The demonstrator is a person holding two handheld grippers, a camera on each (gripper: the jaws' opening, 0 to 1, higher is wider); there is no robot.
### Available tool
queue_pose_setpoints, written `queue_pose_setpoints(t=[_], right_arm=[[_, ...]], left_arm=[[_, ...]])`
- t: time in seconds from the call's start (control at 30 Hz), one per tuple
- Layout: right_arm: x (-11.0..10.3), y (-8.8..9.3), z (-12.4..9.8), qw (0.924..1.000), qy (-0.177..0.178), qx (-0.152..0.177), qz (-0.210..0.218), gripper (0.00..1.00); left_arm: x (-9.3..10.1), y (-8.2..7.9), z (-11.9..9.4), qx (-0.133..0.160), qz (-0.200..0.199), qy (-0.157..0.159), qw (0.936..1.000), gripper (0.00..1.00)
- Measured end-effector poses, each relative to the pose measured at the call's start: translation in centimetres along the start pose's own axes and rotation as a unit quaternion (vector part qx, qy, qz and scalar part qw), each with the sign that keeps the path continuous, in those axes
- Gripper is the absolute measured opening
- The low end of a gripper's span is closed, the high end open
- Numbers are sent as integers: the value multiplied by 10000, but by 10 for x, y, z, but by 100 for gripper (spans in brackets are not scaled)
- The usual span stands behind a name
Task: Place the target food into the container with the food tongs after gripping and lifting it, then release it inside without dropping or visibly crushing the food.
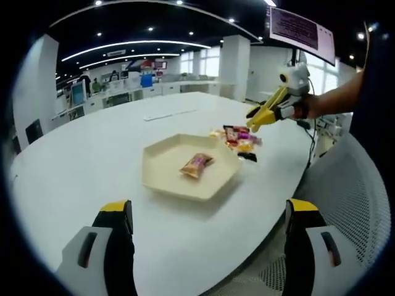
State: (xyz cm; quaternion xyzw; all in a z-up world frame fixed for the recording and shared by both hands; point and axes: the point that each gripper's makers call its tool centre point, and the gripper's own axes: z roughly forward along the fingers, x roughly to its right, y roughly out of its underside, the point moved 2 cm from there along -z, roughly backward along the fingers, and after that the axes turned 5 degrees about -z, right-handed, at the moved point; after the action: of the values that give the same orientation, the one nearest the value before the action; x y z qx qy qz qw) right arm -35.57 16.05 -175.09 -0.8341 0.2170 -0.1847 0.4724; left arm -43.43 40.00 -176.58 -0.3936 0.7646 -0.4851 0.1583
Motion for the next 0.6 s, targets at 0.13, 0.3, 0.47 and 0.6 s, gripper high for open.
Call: queue_pose_setpoints(t=[0.13,0.3,0.47,0.6], right_arm=[[-3,12,5,10000,6,-65,24,26],[-8,26,9,9996,-33,-150,243,25],[-15,36,15,9994,-75,-258,197,25],[-16,43,18,9992,-40,-353,205,25]], left_arm=[[1,2,0,-64,-7,10,10000,98],[1,4,1,-126,10,12,9999,98],[1,5,2,-171,7,-7,9999,97],[-1,5,1,-166,13,-34,9999,96]])
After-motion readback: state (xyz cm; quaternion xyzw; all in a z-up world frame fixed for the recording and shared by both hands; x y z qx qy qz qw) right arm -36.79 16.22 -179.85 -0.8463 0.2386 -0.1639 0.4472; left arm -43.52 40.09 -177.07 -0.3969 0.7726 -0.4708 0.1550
